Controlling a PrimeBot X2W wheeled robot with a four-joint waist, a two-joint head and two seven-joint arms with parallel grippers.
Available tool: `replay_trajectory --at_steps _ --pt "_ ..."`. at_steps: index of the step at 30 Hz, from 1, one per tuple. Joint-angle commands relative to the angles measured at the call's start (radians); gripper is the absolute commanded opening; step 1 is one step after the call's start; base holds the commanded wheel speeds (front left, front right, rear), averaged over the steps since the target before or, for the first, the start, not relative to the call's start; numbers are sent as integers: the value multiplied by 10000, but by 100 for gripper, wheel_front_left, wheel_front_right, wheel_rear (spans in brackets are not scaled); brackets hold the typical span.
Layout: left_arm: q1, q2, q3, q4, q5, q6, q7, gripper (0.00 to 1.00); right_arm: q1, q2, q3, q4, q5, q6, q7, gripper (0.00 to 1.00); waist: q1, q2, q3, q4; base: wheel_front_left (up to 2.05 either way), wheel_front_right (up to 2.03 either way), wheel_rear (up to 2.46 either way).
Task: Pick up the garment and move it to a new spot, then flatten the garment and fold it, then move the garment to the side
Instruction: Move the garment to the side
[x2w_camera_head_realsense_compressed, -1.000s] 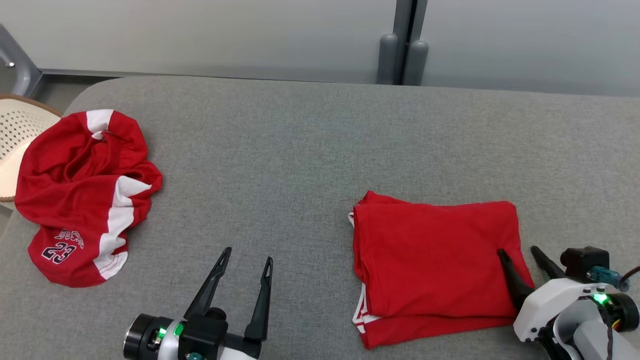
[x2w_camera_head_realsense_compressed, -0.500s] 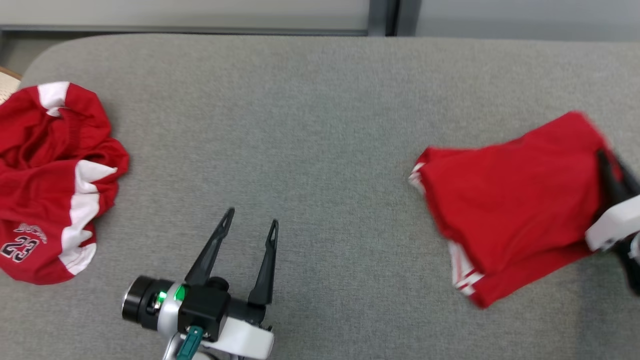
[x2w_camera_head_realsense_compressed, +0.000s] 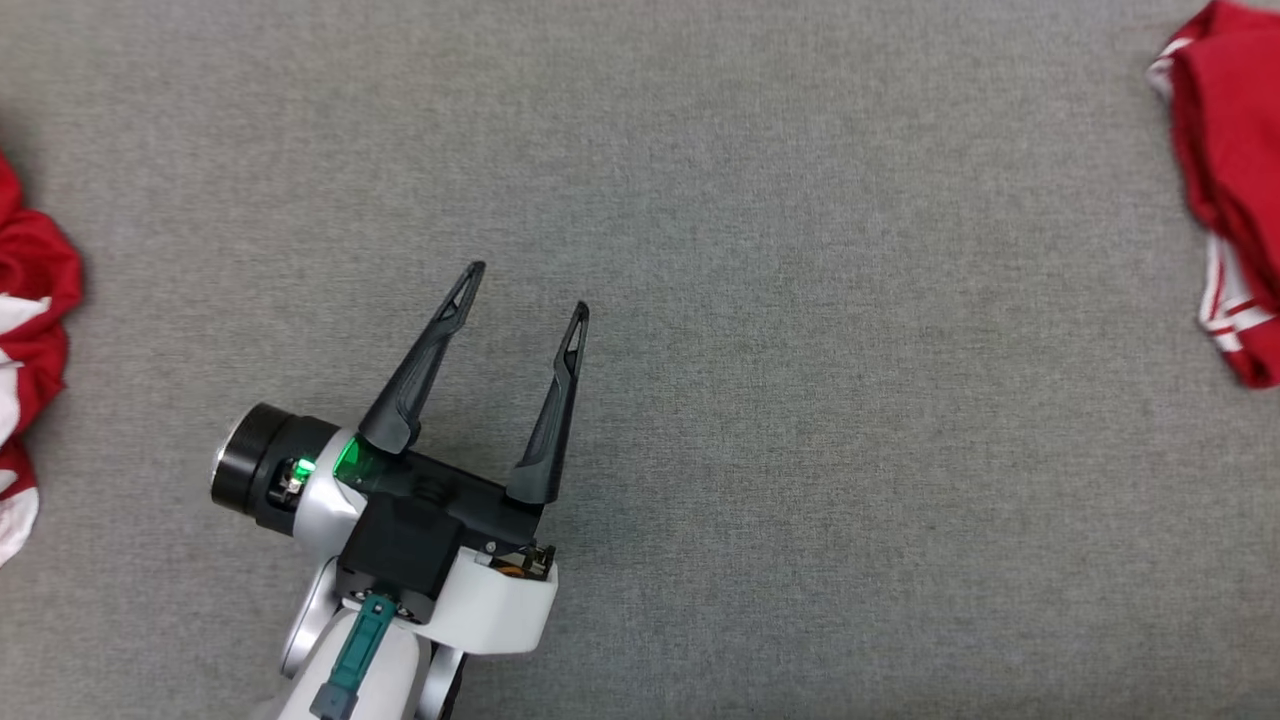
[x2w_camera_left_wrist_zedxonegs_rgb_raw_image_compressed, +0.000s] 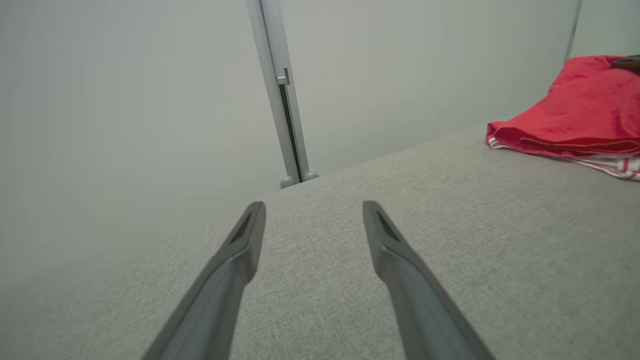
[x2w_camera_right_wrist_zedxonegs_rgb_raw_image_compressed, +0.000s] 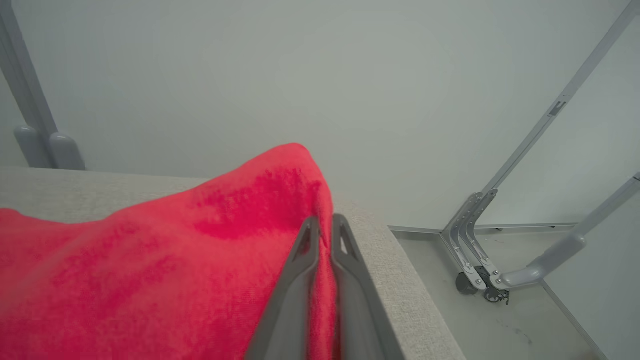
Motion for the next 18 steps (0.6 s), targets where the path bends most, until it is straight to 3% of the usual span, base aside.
replay_trajectory --at_steps 1,6,7,8,11,14,15,18 --pt "-167 86 -39 -131 65 32 -3 100 -174 -171 -202 -10 -205 -24 -68 0 0 0 273 -143 0 0 0" --pt "-231 242 -123 -335 -63 151 -5 100 -425 -237 -1059 179 -958 -25 -65 0 0 0 284 -231 0 0 0" --pt "-228 236 -150 -301 -91 152 -5 100 -482 -154 -1236 235 -1195 -24 -66 46 0 0 215 -237 0 0 0" --pt "-224 233 -184 -241 -116 173 -5 100 -554 -65 -1424 233 -1513 -24 -67 100 0 0 111 -233 0 0 0" --pt "-114 149 -257 -9 -276 243 -5 100 -378 430 -1953 -118 -2541 -24 -66 100 0 0 -397 -187 0 0 0" --pt "161 65 -216 234 -471 356 -2 100 254 1349 -2231 -944 -3483 -24 -66 100 0 0 -1066 -145 0 0 0" --pt "161 65 -216 234 -471 356 -2 100 254 1349 -2231 -944 -3483 -24 -66 100 0 0 -1066 -145 0 0 0" --pt "519 -35 -71 509 -659 490 -5 100 1092 2491 -2056 -1857 -3863 -24 -66 100 0 0 -1825 -122 0 0 0"
